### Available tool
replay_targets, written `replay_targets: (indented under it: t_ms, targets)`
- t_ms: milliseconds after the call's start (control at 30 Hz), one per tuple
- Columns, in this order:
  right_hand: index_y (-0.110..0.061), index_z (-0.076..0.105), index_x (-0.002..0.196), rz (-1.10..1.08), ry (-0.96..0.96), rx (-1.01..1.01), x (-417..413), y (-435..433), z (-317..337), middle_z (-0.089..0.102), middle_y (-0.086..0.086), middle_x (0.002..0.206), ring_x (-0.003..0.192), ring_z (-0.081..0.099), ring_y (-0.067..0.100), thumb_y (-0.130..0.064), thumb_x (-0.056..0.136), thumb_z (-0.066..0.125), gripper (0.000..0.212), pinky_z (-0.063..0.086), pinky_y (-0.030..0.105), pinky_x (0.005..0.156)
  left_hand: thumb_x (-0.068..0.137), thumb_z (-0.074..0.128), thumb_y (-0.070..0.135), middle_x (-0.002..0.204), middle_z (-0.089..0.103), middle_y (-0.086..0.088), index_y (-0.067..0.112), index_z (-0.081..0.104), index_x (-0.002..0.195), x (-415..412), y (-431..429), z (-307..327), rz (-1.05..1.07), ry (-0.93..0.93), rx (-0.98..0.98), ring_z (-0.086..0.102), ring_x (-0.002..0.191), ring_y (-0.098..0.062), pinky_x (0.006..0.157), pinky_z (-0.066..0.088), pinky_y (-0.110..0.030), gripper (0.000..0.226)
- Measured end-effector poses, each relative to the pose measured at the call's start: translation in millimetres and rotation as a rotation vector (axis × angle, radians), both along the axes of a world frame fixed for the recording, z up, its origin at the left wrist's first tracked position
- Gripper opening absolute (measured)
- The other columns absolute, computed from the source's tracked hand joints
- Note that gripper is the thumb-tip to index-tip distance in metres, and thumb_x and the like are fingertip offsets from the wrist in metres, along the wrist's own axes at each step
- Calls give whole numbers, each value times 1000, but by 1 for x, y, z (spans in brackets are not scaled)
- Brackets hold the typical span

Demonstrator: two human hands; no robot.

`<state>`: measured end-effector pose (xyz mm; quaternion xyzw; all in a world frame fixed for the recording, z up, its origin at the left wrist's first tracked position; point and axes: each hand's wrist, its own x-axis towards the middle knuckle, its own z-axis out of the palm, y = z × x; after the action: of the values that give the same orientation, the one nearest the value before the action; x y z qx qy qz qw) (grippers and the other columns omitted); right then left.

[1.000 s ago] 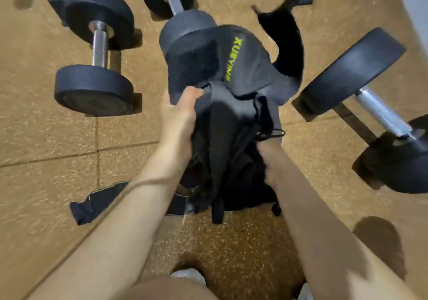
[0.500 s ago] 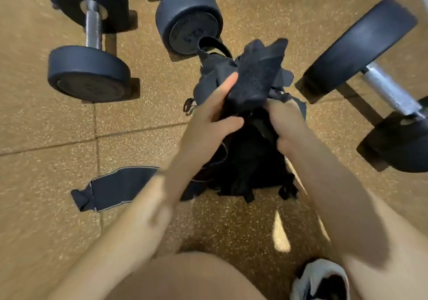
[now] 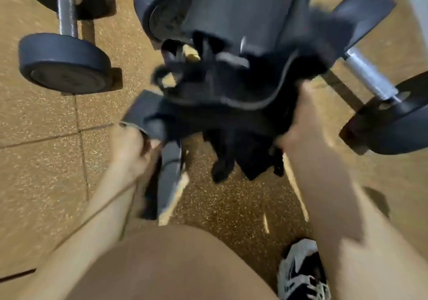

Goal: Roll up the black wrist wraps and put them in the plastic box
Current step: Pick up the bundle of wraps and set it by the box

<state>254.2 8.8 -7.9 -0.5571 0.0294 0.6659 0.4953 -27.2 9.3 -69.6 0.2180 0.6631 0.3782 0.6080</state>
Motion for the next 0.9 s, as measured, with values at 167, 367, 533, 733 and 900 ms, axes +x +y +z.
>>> replay_targets:
  t_ms: [167, 367, 533, 733, 900]
  targets:
    - [-15, 67, 122, 224, -108, -314, -57, -76, -27, 73, 11, 109, 97, 69, 34, -37, 94, 63, 35, 58, 48, 85, 105, 37, 36, 137, 60, -13, 18, 57, 136, 53, 64, 71, -128, -287, 237, 57, 127, -32, 101, 49, -51, 41]
    - [-19, 65, 116, 313, -324, -299, -40, -83, -12, 71, 9, 104, 91, 68, 28, -21, 86, 66, 30, 58, 41, 79, 104, 37, 37, 156, 36, 13, 41, 50, 140, 119, 6, 29, -1279, 1107, 518, 21, 149, -21, 119, 7, -57, 38]
    - [-26, 56, 71, 356, -1092, -193, 15, -74, 18, 62, 5, 79, 75, 58, 28, -37, 79, 52, 14, 49, 48, 69, 100, 40, 45, 142, 45, -1, 38, 61, 128, 126, -9, 21, -1283, 1344, 587, 35, 134, -29, 115, 12, -58, 36]
    - [-47, -2, 154, 1144, -891, -80, 6, -20, -25, 8, 4, 165, 150, 10, 32, -85, 61, 65, 121, 19, 57, 119, 81, 52, 26, 121, 68, -2, 16, 70, 119, 114, 6, 44, -1116, 613, 440, 59, 120, -23, 110, 39, -41, 43]
    - [-50, -11, 151, 1358, -825, -197, -1, -33, -26, -17, -1, 165, 152, -7, 36, -90, 48, 59, 131, 14, 59, 120, 69, 86, 33, 157, 33, -10, 37, 40, 147, 55, 54, 49, -744, 850, 469, 27, 144, -31, 119, 24, -41, 90]
